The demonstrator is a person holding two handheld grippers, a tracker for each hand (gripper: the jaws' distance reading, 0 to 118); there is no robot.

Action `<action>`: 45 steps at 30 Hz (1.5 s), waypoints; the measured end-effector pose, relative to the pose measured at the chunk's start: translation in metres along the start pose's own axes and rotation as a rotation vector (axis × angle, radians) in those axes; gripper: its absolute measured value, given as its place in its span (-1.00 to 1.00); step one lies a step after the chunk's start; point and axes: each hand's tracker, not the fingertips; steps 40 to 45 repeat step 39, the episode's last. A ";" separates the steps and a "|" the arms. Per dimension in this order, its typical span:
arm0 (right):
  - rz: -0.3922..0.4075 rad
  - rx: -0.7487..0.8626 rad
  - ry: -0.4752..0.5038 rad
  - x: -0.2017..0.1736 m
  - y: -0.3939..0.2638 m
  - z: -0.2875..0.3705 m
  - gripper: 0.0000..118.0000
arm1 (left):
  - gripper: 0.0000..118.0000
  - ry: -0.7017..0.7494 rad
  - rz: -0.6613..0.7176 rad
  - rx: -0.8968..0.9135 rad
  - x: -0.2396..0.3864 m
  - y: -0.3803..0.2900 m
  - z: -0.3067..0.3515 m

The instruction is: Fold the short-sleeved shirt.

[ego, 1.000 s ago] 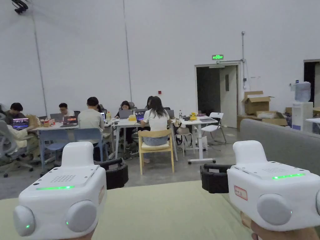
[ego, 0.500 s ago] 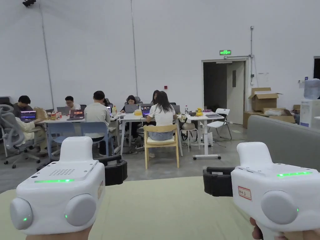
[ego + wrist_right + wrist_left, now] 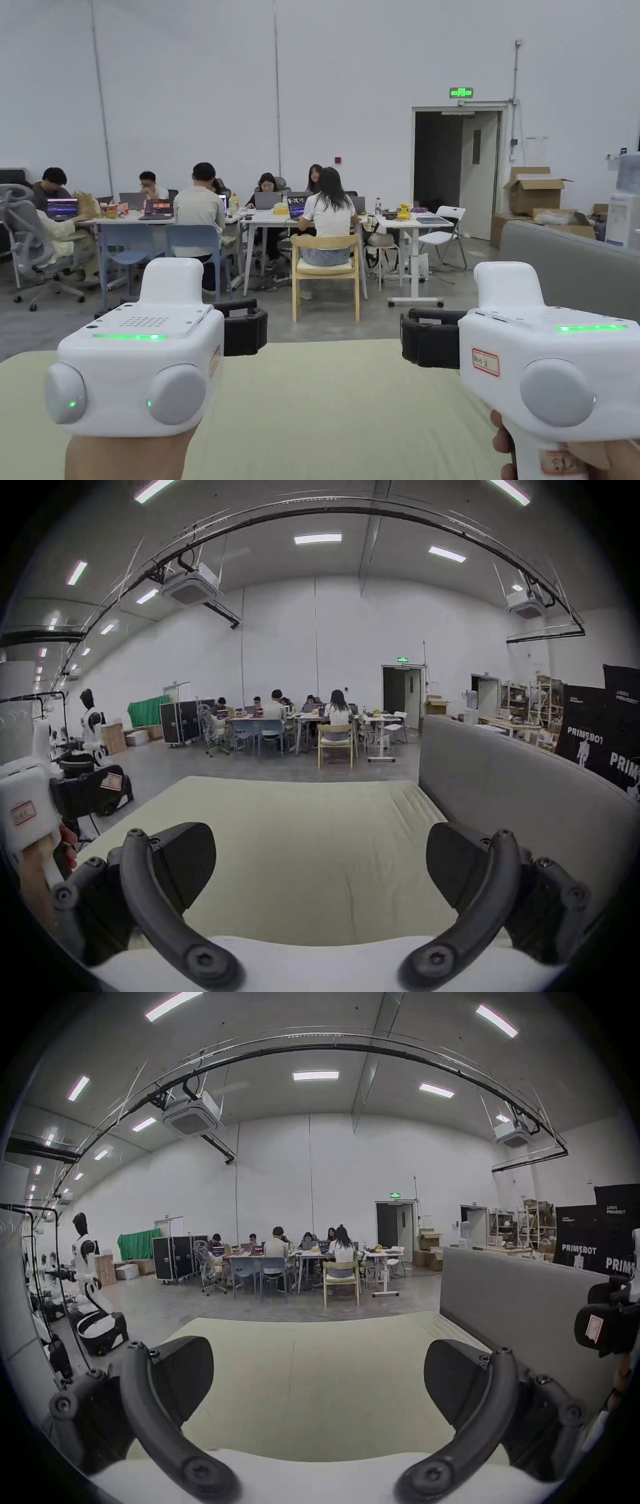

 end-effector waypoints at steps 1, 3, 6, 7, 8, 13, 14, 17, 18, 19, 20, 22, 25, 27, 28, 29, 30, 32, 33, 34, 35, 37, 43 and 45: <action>0.002 -0.001 -0.007 -0.001 0.001 0.000 1.00 | 1.00 0.002 0.002 0.003 0.000 0.000 0.001; -0.001 -0.006 0.005 -0.001 0.002 -0.001 1.00 | 1.00 0.003 0.001 0.003 -0.002 0.001 0.001; -0.005 -0.009 0.013 -0.002 0.002 -0.001 1.00 | 1.00 -0.001 0.002 -0.007 -0.004 0.000 -0.002; -0.003 -0.005 0.010 -0.003 0.003 -0.001 1.00 | 1.00 -0.001 0.004 -0.008 -0.005 0.000 -0.002; -0.001 0.004 0.001 -0.004 0.003 -0.001 1.00 | 1.00 0.002 0.006 -0.010 -0.005 -0.001 -0.002; 0.015 -0.036 -0.035 -0.009 0.007 -0.003 1.00 | 1.00 0.002 0.000 -0.024 -0.006 -0.002 -0.004; 0.017 -0.032 -0.029 -0.009 0.006 -0.002 1.00 | 1.00 0.004 -0.001 -0.025 -0.007 -0.002 -0.004; 0.020 0.007 0.008 -0.009 0.003 0.001 1.00 | 1.00 0.004 0.004 -0.028 -0.007 -0.002 -0.003; 0.019 0.008 0.007 -0.009 0.004 0.001 1.00 | 1.00 0.003 0.007 -0.030 -0.008 -0.002 -0.005; 0.021 0.006 0.005 -0.010 0.004 0.000 1.00 | 1.00 0.001 0.010 -0.030 -0.008 -0.002 -0.005; 0.025 0.002 0.002 -0.012 0.004 0.000 1.00 | 1.00 0.001 0.014 -0.031 -0.008 -0.002 -0.004; 0.032 -0.004 -0.003 -0.012 0.004 -0.002 1.00 | 1.00 -0.008 0.025 -0.037 -0.009 -0.001 -0.005; 0.033 -0.003 -0.011 -0.013 0.004 -0.003 1.00 | 1.00 -0.030 0.038 -0.052 -0.010 -0.002 -0.005; 0.027 -0.010 -0.003 -0.013 0.003 -0.003 1.00 | 1.00 -0.035 0.030 -0.052 -0.011 -0.004 -0.008; 0.028 -0.015 0.005 -0.013 0.003 -0.003 1.00 | 1.00 -0.034 0.026 -0.054 -0.011 -0.005 -0.008; 0.025 -0.016 0.011 -0.013 0.003 -0.002 1.00 | 1.00 -0.028 0.024 -0.054 -0.011 -0.005 -0.007; 0.020 -0.013 0.017 -0.012 0.003 -0.002 1.00 | 1.00 -0.025 0.026 -0.054 -0.012 -0.005 -0.008; 0.014 -0.011 0.019 -0.011 0.003 -0.002 1.00 | 1.00 -0.031 0.040 -0.056 -0.013 -0.005 -0.009; 0.011 -0.012 0.019 -0.011 0.003 -0.002 1.00 | 1.00 -0.035 0.046 -0.062 -0.014 -0.005 -0.010; 0.009 -0.015 0.020 -0.010 0.004 -0.003 1.00 | 1.00 -0.037 0.047 -0.066 -0.014 -0.006 -0.011; 0.009 -0.019 0.023 -0.010 0.004 -0.003 1.00 | 1.00 -0.038 0.043 -0.069 -0.014 -0.006 -0.012; 0.010 -0.025 0.020 -0.009 0.003 -0.004 1.00 | 1.00 -0.032 0.031 -0.076 -0.014 -0.007 -0.013; 0.008 -0.026 0.014 -0.009 0.003 -0.004 1.00 | 1.00 -0.030 0.030 -0.076 -0.014 -0.007 -0.013; 0.008 -0.026 0.014 -0.009 0.003 -0.004 1.00 | 1.00 -0.030 0.030 -0.076 -0.014 -0.007 -0.013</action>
